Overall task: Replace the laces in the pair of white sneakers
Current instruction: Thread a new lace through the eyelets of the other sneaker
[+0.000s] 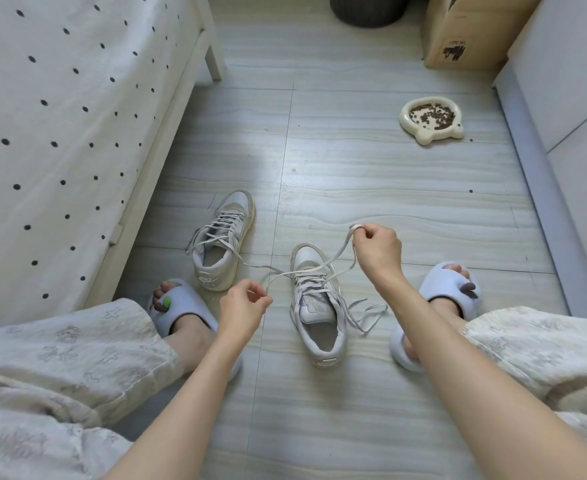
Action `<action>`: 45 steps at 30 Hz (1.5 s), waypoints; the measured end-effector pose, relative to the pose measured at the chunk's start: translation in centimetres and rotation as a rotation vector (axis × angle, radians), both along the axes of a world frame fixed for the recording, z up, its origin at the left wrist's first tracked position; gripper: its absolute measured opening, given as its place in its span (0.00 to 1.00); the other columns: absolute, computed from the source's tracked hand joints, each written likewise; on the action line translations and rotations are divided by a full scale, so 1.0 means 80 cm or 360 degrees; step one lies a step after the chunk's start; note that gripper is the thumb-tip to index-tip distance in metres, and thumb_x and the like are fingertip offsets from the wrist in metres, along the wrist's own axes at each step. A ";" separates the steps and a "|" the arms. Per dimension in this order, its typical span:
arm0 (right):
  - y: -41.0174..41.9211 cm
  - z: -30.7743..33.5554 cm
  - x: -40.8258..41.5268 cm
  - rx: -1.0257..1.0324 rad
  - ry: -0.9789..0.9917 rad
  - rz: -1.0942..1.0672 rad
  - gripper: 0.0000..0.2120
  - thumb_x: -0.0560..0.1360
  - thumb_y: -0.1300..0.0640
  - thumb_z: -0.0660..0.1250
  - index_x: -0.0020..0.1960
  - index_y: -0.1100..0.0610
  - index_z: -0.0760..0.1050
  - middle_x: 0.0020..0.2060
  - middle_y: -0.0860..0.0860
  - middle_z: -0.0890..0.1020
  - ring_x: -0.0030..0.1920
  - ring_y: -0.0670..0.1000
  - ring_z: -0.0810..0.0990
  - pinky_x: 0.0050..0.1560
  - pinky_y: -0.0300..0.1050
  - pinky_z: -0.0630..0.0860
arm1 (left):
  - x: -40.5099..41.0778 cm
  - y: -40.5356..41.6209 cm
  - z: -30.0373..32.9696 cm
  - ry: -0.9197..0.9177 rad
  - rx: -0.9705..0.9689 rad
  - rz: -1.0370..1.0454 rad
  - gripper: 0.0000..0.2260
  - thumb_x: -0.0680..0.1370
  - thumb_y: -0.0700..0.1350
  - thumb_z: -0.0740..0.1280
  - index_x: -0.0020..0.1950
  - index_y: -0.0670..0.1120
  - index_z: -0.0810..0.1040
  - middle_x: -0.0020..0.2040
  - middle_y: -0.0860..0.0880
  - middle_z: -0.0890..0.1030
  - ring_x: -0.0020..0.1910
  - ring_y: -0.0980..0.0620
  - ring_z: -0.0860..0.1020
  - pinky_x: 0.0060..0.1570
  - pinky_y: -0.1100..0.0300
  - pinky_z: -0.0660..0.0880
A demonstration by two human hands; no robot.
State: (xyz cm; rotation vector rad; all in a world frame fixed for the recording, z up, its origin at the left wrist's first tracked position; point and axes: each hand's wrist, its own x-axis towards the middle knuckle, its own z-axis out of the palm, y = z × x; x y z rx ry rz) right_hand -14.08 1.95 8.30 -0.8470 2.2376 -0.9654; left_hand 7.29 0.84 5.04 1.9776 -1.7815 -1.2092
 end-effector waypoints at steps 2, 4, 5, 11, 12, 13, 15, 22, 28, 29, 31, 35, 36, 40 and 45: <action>-0.007 -0.008 0.002 0.0031 0.0004 0.0031 0.14 0.76 0.60 0.57 0.37 0.68 0.73 0.31 0.62 0.74 0.34 0.55 0.69 0.35 0.48 0.61 | -0.005 -0.002 -0.005 0.0110 0.0092 0.0138 0.05 0.71 0.39 0.72 0.40 0.41 0.76 0.33 0.46 0.80 0.31 0.51 0.78 0.39 0.61 0.76; -0.018 -0.015 0.002 0.0028 -0.0028 0.0042 0.14 0.76 0.60 0.57 0.40 0.67 0.76 0.35 0.64 0.79 0.37 0.58 0.74 0.37 0.48 0.66 | -0.009 -0.007 -0.012 0.0272 0.0211 0.0293 0.05 0.72 0.36 0.71 0.41 0.38 0.75 0.32 0.45 0.78 0.24 0.58 0.77 0.29 0.68 0.75; -0.025 -0.019 0.001 0.0009 -0.0090 0.0030 0.13 0.76 0.60 0.57 0.44 0.65 0.79 0.37 0.62 0.81 0.40 0.59 0.77 0.41 0.48 0.70 | -0.011 -0.010 -0.017 0.0364 0.0259 0.0376 0.05 0.72 0.34 0.70 0.40 0.38 0.74 0.32 0.45 0.78 0.22 0.59 0.76 0.27 0.68 0.75; -0.035 -0.047 0.011 0.0148 -0.0319 0.0025 0.22 0.76 0.59 0.62 0.70 0.58 0.66 0.53 0.53 0.80 0.56 0.52 0.77 0.58 0.44 0.70 | -0.025 -0.022 -0.054 0.0715 0.0579 0.0866 0.07 0.74 0.32 0.68 0.39 0.39 0.72 0.34 0.42 0.77 0.28 0.53 0.76 0.29 0.66 0.77; -0.027 -0.057 0.018 0.0207 -0.0285 0.0095 0.18 0.76 0.59 0.63 0.65 0.59 0.71 0.52 0.53 0.81 0.55 0.52 0.77 0.55 0.41 0.69 | -0.028 -0.022 -0.062 0.0704 0.0617 0.0894 0.07 0.73 0.33 0.69 0.39 0.39 0.72 0.34 0.42 0.77 0.30 0.52 0.75 0.30 0.65 0.76; -0.017 -0.069 0.027 0.0264 -0.0244 0.0202 0.13 0.76 0.60 0.63 0.59 0.60 0.76 0.50 0.54 0.81 0.54 0.53 0.78 0.51 0.39 0.67 | -0.031 -0.021 -0.070 0.0697 0.0650 0.0911 0.06 0.73 0.34 0.69 0.39 0.40 0.73 0.34 0.43 0.77 0.31 0.52 0.74 0.31 0.64 0.74; 0.004 -0.092 0.047 0.0414 -0.0151 0.0433 0.09 0.75 0.61 0.63 0.50 0.60 0.80 0.47 0.55 0.83 0.52 0.55 0.78 0.48 0.40 0.67 | -0.037 -0.017 -0.085 0.0692 0.0686 0.0940 0.05 0.73 0.35 0.70 0.40 0.40 0.74 0.35 0.44 0.78 0.31 0.52 0.73 0.31 0.65 0.71; 0.023 -0.128 0.073 0.0627 0.0357 0.0895 0.12 0.76 0.55 0.61 0.54 0.51 0.81 0.50 0.54 0.77 0.57 0.56 0.70 0.55 0.47 0.63 | -0.053 -0.003 -0.106 0.0639 0.0651 0.1011 0.07 0.73 0.36 0.70 0.38 0.43 0.75 0.33 0.48 0.77 0.31 0.56 0.73 0.29 0.70 0.70; 0.024 -0.133 0.079 0.0591 0.0354 0.0898 0.09 0.75 0.54 0.63 0.51 0.52 0.81 0.48 0.54 0.77 0.55 0.56 0.69 0.52 0.47 0.62 | -0.055 0.000 -0.109 0.0670 0.0630 0.1043 0.08 0.73 0.37 0.70 0.37 0.44 0.74 0.34 0.49 0.77 0.32 0.56 0.75 0.28 0.73 0.70; 0.024 -0.134 0.080 0.0576 0.0344 0.0888 0.09 0.75 0.54 0.64 0.51 0.52 0.81 0.48 0.54 0.77 0.55 0.56 0.69 0.53 0.47 0.61 | -0.057 0.000 -0.110 0.0682 0.0632 0.1049 0.08 0.73 0.36 0.70 0.37 0.44 0.74 0.34 0.48 0.77 0.32 0.56 0.75 0.28 0.73 0.70; 0.025 -0.137 0.080 0.0556 0.0326 0.0872 0.09 0.74 0.55 0.65 0.51 0.53 0.81 0.48 0.54 0.78 0.55 0.56 0.70 0.53 0.47 0.61 | -0.060 0.000 -0.110 0.0695 0.0642 0.1052 0.08 0.73 0.36 0.70 0.37 0.44 0.74 0.35 0.47 0.77 0.34 0.54 0.75 0.30 0.71 0.71; 0.027 -0.140 0.080 0.0566 0.0324 0.0889 0.09 0.74 0.54 0.65 0.51 0.53 0.81 0.47 0.52 0.77 0.55 0.55 0.69 0.53 0.46 0.60 | -0.060 -0.002 -0.108 0.0703 0.0656 0.0942 0.07 0.72 0.36 0.71 0.37 0.43 0.75 0.35 0.47 0.77 0.34 0.54 0.75 0.29 0.72 0.71; 0.027 -0.141 0.080 0.0567 0.0330 0.0897 0.09 0.75 0.54 0.64 0.51 0.53 0.81 0.47 0.52 0.77 0.55 0.55 0.69 0.52 0.45 0.60 | -0.060 -0.003 -0.107 0.0713 0.0674 0.0904 0.07 0.72 0.36 0.71 0.37 0.43 0.75 0.34 0.47 0.77 0.33 0.55 0.75 0.28 0.73 0.70; 0.028 -0.141 0.083 0.0562 0.0373 0.0896 0.09 0.75 0.55 0.63 0.51 0.54 0.81 0.48 0.52 0.77 0.55 0.55 0.69 0.53 0.46 0.60 | -0.057 -0.007 -0.110 0.0696 0.0787 0.0753 0.06 0.73 0.38 0.70 0.36 0.44 0.76 0.33 0.48 0.76 0.33 0.54 0.73 0.31 0.69 0.70; 0.029 -0.138 0.085 0.0625 0.0458 0.0998 0.09 0.77 0.55 0.60 0.51 0.58 0.76 0.52 0.55 0.76 0.57 0.57 0.69 0.55 0.49 0.61 | -0.056 -0.011 -0.101 0.0910 0.0811 0.0754 0.06 0.74 0.34 0.66 0.43 0.46 0.74 0.39 0.49 0.78 0.39 0.54 0.74 0.38 0.64 0.67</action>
